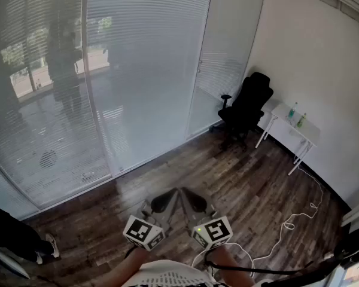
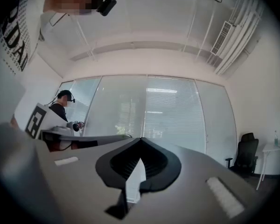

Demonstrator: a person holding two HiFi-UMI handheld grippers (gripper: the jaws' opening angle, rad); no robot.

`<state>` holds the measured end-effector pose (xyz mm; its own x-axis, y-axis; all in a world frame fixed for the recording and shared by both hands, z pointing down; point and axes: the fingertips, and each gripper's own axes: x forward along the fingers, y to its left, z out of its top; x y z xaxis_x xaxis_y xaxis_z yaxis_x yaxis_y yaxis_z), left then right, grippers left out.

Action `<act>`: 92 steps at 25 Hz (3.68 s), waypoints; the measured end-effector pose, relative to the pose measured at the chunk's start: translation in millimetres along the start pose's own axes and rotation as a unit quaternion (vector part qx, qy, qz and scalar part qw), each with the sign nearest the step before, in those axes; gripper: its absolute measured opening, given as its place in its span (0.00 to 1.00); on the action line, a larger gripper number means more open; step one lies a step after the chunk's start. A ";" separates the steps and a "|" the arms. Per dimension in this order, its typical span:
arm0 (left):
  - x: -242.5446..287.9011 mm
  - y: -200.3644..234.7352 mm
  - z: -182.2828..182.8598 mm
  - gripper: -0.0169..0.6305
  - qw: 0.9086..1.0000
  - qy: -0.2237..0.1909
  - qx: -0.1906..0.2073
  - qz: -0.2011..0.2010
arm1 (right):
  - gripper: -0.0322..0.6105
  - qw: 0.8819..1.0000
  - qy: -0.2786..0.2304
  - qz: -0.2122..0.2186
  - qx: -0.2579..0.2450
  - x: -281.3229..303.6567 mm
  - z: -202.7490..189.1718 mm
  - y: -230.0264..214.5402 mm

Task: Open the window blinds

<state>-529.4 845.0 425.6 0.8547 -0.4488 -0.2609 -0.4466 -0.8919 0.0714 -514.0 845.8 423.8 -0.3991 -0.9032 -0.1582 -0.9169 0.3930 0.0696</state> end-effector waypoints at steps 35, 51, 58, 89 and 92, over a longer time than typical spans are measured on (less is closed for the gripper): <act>5.1 21.4 -6.2 0.01 1.000 0.002 0.008 -0.015 | 0.06 1.000 -0.012 -0.023 0.012 20.4 -8.5 -6.5; 125.8 47.8 -21.1 0.01 0.997 -0.011 0.075 0.031 | 0.06 1.000 -0.003 0.006 -0.027 54.2 -18.0 -120.7; 180.2 59.0 -32.2 0.01 0.994 -0.002 0.098 0.039 | 0.06 0.999 0.011 0.015 -0.031 64.7 -28.0 -177.9; 313.5 112.3 -67.8 0.01 0.996 0.011 0.083 0.015 | 0.06 1.000 0.006 -0.014 0.018 126.4 -51.4 -309.0; 323.0 137.2 -68.1 0.01 0.996 0.021 0.087 0.008 | 0.06 1.000 0.006 -0.014 0.025 150.9 -52.5 -316.0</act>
<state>-296.5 573.8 416.7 0.8558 -0.4677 -0.2211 -0.4960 -0.8633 -0.0937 -284.4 576.3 429.6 -0.3733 -0.9160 -0.1470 -0.9269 0.3750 0.0168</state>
